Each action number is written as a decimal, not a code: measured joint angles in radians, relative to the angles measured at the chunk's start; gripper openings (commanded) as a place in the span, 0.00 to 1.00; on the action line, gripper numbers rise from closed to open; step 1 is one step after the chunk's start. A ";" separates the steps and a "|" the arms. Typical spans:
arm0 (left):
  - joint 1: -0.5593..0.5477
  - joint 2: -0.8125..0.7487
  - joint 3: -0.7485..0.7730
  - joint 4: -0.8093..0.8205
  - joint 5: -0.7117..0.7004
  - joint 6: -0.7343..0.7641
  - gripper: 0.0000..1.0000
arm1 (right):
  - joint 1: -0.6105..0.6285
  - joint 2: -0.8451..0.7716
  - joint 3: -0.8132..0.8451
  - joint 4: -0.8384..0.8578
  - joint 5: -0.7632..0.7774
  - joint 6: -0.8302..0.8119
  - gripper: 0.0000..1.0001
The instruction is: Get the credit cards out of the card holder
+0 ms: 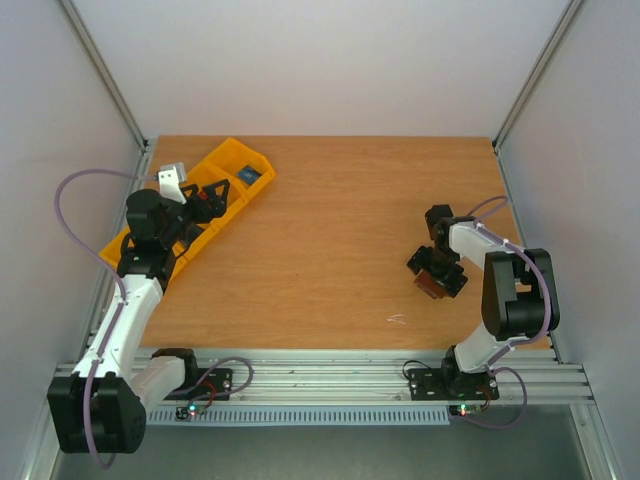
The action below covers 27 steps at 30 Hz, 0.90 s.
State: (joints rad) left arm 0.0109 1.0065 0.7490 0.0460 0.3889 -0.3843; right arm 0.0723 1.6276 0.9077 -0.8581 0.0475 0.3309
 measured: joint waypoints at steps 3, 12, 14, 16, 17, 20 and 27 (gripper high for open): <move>0.000 0.000 -0.001 0.001 0.003 0.003 0.99 | 0.000 0.004 0.003 0.011 -0.004 0.005 0.98; -0.002 0.000 -0.001 0.002 0.003 0.009 0.99 | 0.000 0.005 0.000 0.033 -0.007 0.010 0.80; -0.002 0.000 -0.002 0.002 0.003 0.013 0.99 | 0.000 0.005 -0.002 0.041 -0.010 0.006 0.77; -0.002 0.001 -0.002 0.002 0.003 0.015 0.99 | 0.000 0.004 -0.002 0.046 -0.012 0.003 0.74; -0.002 0.001 -0.002 0.002 0.004 0.016 0.99 | 0.000 0.004 -0.002 0.046 -0.012 -0.001 0.73; -0.005 0.001 -0.001 0.003 0.009 0.018 0.99 | 0.005 -0.008 -0.001 0.042 -0.012 -0.024 0.69; -0.085 0.010 -0.001 0.031 0.056 0.018 0.99 | 0.078 -0.055 0.045 0.058 -0.046 -0.153 0.65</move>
State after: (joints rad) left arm -0.0738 1.0168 0.7479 0.0769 0.4450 -0.3660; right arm 0.1505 1.5723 0.9527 -0.8005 0.0013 0.1783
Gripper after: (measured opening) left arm 0.994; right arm 0.726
